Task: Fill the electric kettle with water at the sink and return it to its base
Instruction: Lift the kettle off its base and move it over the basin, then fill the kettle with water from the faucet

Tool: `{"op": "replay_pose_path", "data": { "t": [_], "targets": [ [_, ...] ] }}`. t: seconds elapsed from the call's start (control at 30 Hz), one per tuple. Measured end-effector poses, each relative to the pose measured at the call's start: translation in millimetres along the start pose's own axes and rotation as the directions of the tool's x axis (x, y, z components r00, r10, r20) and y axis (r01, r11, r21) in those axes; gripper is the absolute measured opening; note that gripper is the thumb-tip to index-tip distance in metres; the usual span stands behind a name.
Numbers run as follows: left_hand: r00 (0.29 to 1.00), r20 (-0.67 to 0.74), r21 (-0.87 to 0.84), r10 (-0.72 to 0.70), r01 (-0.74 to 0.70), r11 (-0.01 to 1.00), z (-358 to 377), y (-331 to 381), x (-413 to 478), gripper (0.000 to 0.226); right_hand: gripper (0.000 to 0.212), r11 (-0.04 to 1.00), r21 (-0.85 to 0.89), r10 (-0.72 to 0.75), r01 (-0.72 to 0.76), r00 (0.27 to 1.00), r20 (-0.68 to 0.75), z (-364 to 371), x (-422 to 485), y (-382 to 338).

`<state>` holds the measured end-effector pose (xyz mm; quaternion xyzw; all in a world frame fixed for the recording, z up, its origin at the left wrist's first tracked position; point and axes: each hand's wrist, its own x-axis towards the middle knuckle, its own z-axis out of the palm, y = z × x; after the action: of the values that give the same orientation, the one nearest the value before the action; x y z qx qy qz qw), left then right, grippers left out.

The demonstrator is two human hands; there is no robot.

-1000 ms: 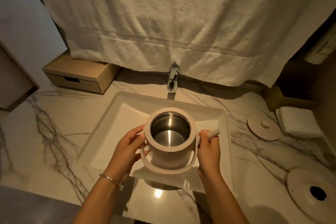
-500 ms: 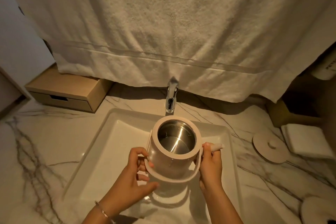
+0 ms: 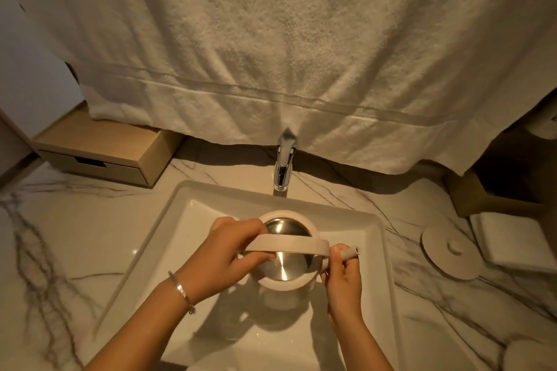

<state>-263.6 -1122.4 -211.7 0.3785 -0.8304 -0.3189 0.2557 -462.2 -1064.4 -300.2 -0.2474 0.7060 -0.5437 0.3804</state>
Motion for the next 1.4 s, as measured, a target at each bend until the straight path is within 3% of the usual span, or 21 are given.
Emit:
{"op": "replay_pose_path", "data": {
  "t": [0.1,0.27,0.37,0.47,0.63,0.7,0.8,0.9,1.07,1.17,1.4],
  "targets": [
    [0.983,-0.002,-0.281,-0.181,0.174,0.944,3,0,20,0.021,0.031,0.999,-0.034,0.022,-0.02,0.998,0.064,-1,-5,8],
    [0.947,-0.113,-0.382,-0.301,0.238,0.893,4,-16,38,0.02,0.017,0.996,-0.025,0.085,-0.082,0.981,0.177,-10,0,-9],
    [0.956,-0.084,-0.397,-0.28,0.225,0.89,2,-23,41,0.019,0.014,0.99,-0.048,-0.122,0.132,0.978,0.166,-17,6,-41],
    [0.955,-0.072,-0.403,-0.288,0.236,0.884,1,-25,54,0.02,0.013,0.925,-0.131,-0.304,0.356,0.902,0.307,-9,17,-82],
    [0.953,-0.042,-0.391,-0.299,0.26,0.883,0,-28,76,0.024,0.017,0.762,-0.354,-0.379,0.543,0.816,0.436,21,57,-132],
    [0.953,-0.039,-0.39,-0.301,0.263,0.883,2,-32,82,0.027,0.033,0.651,-0.424,-0.394,0.63,0.758,0.521,36,75,-148],
    [0.95,-0.046,-0.405,-0.309,0.266,0.875,3,-39,90,0.03,0.054,0.42,-0.562,-0.284,0.713,0.691,0.665,60,102,-166],
    [0.947,-0.053,-0.421,-0.317,0.267,0.867,4,-48,97,0.029,0.043,0.134,-0.603,-0.182,0.786,0.618,0.765,81,116,-172],
    [0.951,-0.029,-0.431,-0.309,0.267,0.862,4,-59,109,0.031,0.023,-0.137,-0.554,-0.214,0.821,0.522,0.826,97,129,-170],
    [0.956,-0.034,-0.424,-0.292,0.251,0.87,1,-61,118,0.03,0.023,-0.147,-0.542,-0.222,0.828,0.506,0.833,97,134,-169],
    [0.95,-0.033,-0.412,-0.311,0.27,0.87,0,-63,132,0.021,0.02,-0.062,-0.559,-0.18,0.827,0.541,0.821,100,136,-175]
  ]
}}
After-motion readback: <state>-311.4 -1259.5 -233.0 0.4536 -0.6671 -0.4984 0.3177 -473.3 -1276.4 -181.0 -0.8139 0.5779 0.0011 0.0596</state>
